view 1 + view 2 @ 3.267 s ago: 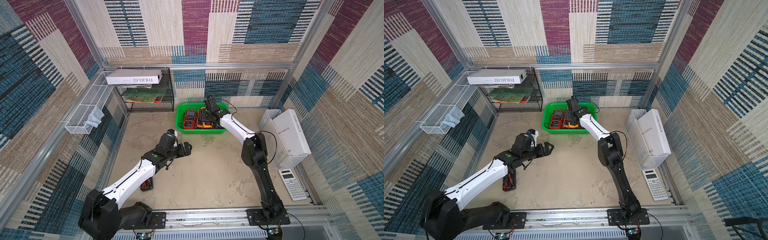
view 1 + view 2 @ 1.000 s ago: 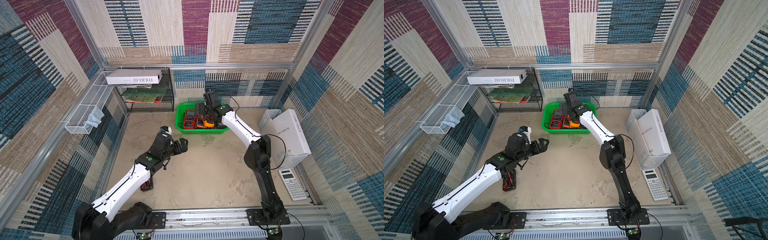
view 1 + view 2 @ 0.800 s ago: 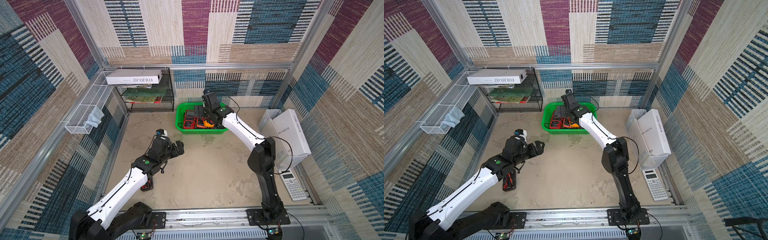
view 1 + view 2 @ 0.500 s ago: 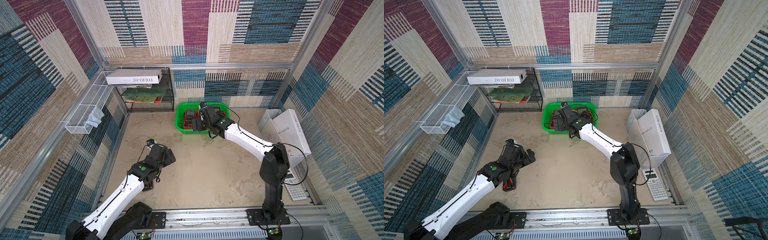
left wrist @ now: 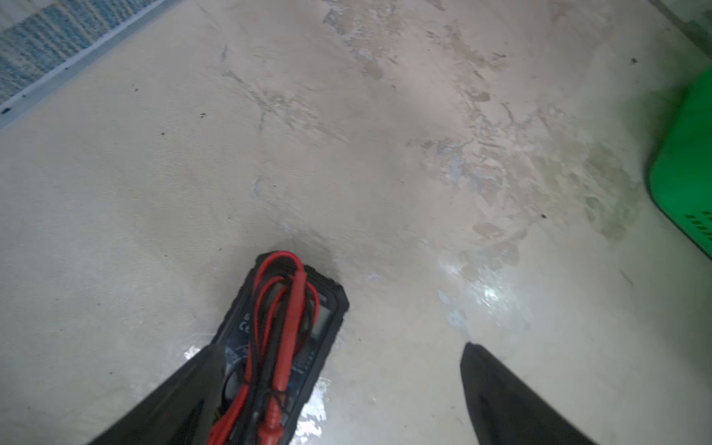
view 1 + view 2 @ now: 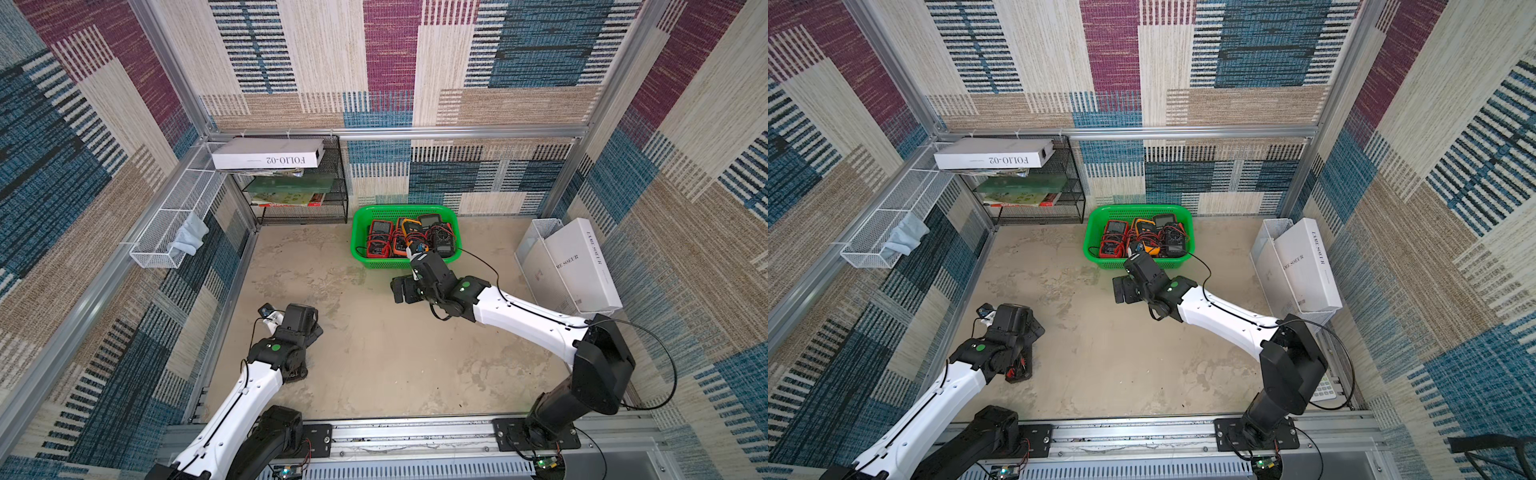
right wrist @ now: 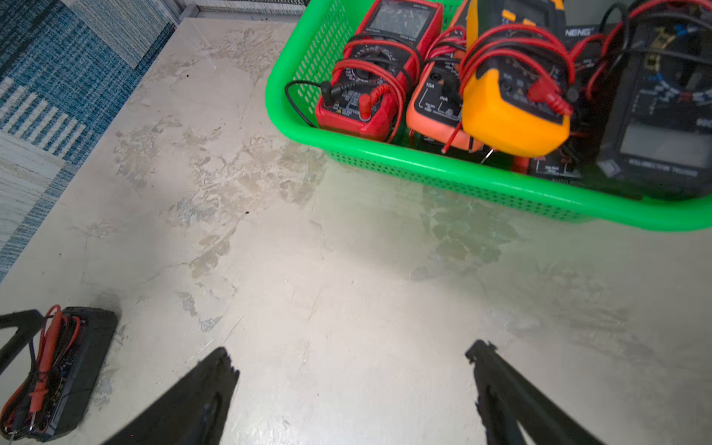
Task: Put the multimeter into the basket
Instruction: Move the multimeter to the center of the board.
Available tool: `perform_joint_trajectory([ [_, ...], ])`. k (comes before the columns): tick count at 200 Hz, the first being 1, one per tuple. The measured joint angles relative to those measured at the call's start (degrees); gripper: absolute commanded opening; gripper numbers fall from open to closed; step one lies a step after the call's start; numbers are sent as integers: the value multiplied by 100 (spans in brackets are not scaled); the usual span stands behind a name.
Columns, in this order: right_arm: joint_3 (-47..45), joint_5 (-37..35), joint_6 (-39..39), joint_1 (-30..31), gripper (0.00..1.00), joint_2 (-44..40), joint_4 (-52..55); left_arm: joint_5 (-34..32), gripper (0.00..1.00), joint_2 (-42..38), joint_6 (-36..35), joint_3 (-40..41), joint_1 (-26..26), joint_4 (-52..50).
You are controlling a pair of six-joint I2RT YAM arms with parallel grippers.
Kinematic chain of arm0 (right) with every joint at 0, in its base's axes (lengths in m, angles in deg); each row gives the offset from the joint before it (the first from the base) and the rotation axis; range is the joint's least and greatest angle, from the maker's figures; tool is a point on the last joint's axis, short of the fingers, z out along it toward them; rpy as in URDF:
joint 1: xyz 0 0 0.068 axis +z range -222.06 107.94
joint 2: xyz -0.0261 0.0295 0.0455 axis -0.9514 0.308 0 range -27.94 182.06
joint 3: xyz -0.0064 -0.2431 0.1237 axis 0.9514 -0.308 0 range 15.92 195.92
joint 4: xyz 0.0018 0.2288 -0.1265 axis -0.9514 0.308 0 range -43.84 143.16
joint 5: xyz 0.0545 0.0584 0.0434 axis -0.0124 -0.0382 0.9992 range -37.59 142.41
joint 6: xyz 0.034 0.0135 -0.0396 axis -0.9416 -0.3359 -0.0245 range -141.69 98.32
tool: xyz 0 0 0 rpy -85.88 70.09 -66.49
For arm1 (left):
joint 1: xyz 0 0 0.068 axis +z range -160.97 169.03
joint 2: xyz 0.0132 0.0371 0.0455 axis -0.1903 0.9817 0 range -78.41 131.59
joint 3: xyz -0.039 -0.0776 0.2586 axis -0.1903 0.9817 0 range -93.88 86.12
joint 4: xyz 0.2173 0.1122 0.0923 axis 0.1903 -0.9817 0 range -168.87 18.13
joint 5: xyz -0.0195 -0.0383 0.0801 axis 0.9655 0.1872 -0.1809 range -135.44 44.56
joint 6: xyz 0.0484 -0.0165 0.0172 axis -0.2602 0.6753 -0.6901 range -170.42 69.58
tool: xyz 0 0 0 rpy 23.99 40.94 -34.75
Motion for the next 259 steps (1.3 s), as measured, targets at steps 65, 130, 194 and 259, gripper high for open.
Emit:
perform_joint_trajectory([
  [65,-474,-24,-205,107,100,-264,-63,640,100,70,59,632,1014,623],
  [130,-509,-28,-208,107,100,-249,-160,1224,100,-175,-52,1139,1078,1178],
  [194,-439,-72,-120,85,100,-151,-186,2280,100,149,-153,1320,1060,1978],
  [259,-398,-90,-79,44,99,-81,-184,2761,100,540,2,1220,385,2538],
])
